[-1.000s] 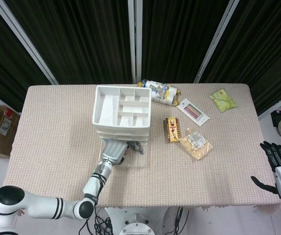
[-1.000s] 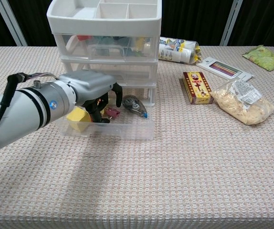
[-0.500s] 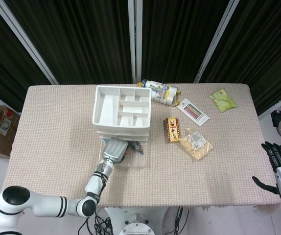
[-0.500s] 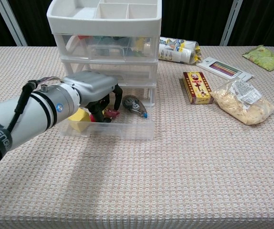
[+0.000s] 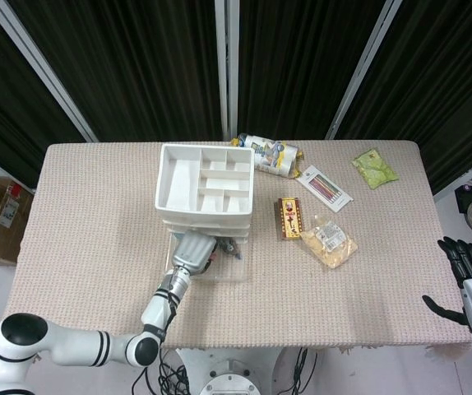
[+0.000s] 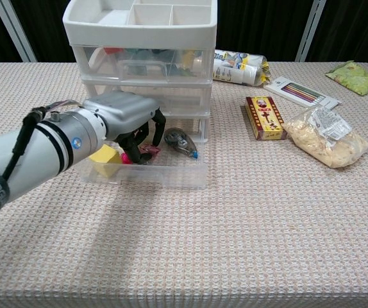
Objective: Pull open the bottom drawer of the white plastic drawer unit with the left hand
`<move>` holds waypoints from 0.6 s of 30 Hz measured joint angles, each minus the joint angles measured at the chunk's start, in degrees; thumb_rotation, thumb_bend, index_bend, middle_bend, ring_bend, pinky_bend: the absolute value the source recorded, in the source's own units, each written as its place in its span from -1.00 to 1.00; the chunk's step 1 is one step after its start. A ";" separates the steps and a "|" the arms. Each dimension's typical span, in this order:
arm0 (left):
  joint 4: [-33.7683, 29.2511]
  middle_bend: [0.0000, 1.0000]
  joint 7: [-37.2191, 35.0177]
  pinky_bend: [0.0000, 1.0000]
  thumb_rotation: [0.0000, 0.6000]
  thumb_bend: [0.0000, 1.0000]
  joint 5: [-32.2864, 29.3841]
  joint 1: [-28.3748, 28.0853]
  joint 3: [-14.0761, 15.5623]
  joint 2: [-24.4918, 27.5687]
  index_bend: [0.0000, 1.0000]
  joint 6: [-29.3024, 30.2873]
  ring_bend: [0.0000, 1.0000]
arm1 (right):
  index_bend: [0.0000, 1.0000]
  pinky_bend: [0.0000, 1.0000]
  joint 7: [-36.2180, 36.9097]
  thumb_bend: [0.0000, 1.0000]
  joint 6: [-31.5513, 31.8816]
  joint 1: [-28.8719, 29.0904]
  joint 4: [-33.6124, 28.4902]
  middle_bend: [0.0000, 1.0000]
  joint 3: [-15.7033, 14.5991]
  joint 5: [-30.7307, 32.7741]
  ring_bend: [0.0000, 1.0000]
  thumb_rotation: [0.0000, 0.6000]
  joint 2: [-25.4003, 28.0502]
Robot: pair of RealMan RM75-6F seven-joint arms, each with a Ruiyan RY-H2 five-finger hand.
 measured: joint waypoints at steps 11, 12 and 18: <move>-11.48 0.61 -4.54 1.00 1.00 -0.24 17.75 3.44 5.19 7.93 0.17 4.87 0.81 | -1.00 -0.97 -0.51 -0.82 -0.21 0.43 -0.33 -0.87 -0.12 -0.85 -1.00 1.00 -0.06; -12.19 0.61 -5.15 1.00 1.00 -0.24 19.63 3.58 6.07 8.62 0.17 4.53 0.80 | -1.00 -0.97 -0.58 -0.82 -0.15 0.37 -0.38 -0.87 -0.19 -0.91 -1.00 1.00 -0.09; -14.96 0.59 -7.69 1.00 1.00 -0.24 29.78 3.89 12.35 11.41 0.15 -0.43 0.79 | -1.00 -0.97 -0.85 -0.82 0.35 -0.04 -0.59 -0.87 -0.48 -1.10 -1.00 1.00 -0.20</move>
